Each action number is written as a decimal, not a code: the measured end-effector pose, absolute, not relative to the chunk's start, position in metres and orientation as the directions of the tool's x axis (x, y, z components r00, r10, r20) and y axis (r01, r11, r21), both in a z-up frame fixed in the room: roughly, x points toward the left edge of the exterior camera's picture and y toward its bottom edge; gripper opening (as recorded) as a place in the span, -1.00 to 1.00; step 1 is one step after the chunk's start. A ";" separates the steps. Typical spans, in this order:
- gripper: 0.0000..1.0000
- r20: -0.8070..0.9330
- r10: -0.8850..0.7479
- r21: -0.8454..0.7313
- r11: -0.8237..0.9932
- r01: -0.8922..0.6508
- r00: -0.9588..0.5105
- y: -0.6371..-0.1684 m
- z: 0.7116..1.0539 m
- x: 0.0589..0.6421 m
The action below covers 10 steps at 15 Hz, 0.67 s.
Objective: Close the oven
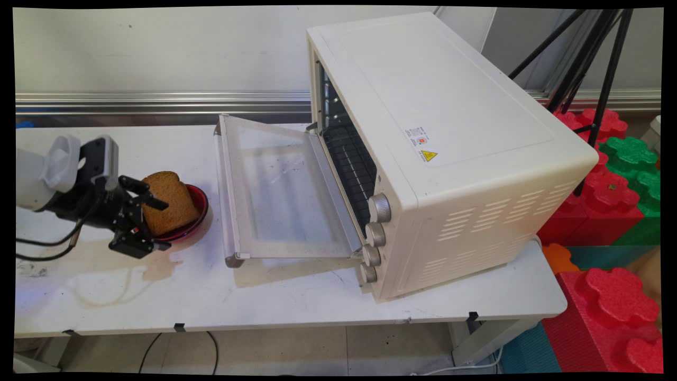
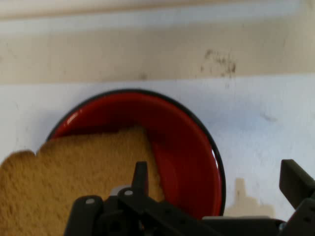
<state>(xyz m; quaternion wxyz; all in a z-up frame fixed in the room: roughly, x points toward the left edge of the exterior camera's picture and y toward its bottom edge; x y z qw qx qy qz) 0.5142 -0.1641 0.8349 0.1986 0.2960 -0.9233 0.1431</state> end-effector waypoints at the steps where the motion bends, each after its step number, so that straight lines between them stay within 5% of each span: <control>1: 1.00 0.459 -0.490 -0.142 0.783 -0.606 -0.741 -0.166 0.837 0.515; 10: 1.00 0.520 -0.484 -0.111 0.779 -0.617 -0.704 -0.198 0.840 0.514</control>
